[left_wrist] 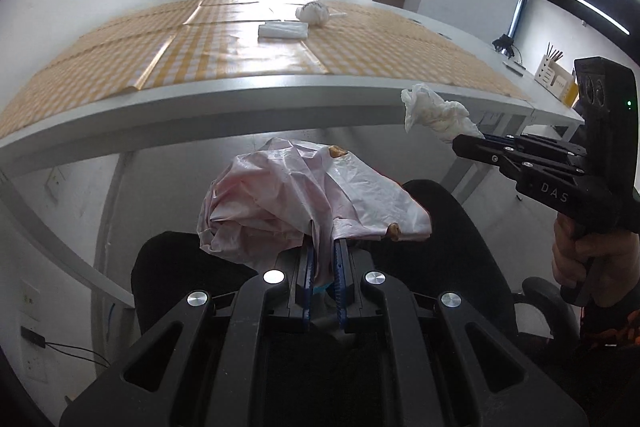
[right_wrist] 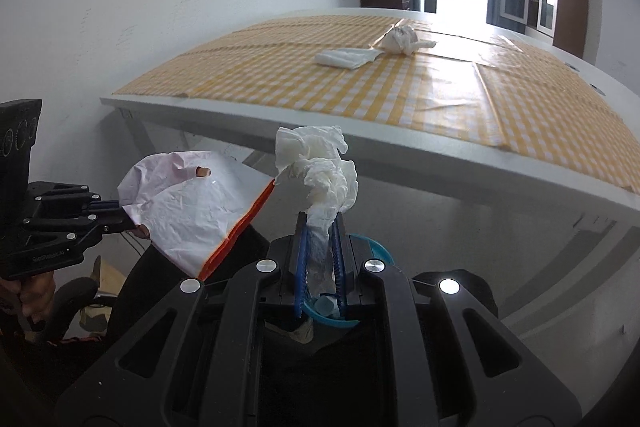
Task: Collect trash
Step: 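Carry the drawstring bag and tissue down over the blue wastebasket with both tools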
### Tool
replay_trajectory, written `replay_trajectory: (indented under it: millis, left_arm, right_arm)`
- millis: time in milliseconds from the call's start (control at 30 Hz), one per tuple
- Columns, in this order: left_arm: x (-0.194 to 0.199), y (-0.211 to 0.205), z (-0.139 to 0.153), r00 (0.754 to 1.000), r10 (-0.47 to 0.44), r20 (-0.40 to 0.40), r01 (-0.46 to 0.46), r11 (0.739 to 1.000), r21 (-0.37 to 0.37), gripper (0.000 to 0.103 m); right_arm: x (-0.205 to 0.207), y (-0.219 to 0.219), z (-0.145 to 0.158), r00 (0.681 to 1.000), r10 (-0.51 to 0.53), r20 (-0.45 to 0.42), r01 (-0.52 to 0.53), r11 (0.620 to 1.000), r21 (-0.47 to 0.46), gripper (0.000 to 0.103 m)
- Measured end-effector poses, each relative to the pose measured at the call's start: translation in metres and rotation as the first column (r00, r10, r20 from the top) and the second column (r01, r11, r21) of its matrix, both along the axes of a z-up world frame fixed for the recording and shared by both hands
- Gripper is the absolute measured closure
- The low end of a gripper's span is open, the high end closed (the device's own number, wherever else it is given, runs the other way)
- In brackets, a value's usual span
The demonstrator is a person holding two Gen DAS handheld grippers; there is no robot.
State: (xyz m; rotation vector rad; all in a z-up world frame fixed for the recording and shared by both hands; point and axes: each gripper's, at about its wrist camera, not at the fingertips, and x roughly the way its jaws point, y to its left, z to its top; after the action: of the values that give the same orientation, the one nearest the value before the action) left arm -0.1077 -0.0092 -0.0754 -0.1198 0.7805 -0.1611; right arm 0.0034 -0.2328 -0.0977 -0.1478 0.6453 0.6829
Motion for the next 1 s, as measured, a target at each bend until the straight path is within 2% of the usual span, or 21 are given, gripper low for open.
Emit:
replay_trajectory:
  millis: [233,433,600,733,900,1000]
  left_arm:
    - [0.015,0.007,-0.041,0.998,0.025,-0.061,-0.027,0.999,-0.037,0.096]
    - [0.049,0.015,-0.084,0.995,0.033,-0.096,-0.041,0.996,-0.083,0.096]
    - [0.08,0.018,-0.121,0.987,0.031,-0.155,-0.05,0.991,-0.125,0.096]
    - [0.103,0.023,-0.149,0.976,0.042,-0.213,-0.077,0.985,-0.156,0.096]
    - [0.129,0.026,-0.175,0.962,0.059,-0.268,-0.104,0.982,-0.159,0.096]
    - [0.142,0.025,-0.188,0.946,0.075,-0.317,-0.126,0.981,-0.145,0.096]
  right_arm:
    - [0.001,0.007,-0.04,0.997,0.021,-0.073,-0.024,0.999,-0.045,0.092]
    - [0.028,0.01,-0.085,0.983,-0.014,-0.184,0.0,0.997,-0.076,0.092]
    - [0.048,0.014,-0.127,0.96,-0.057,-0.274,0.024,0.992,-0.12,0.092]
    - [0.069,0.017,-0.154,0.93,-0.084,-0.357,0.043,0.992,-0.123,0.093]
    - [0.087,0.026,-0.174,0.909,-0.115,-0.401,0.065,0.988,-0.137,0.093]
    - [0.097,0.037,-0.188,0.904,-0.146,-0.401,0.075,0.979,-0.189,0.093]
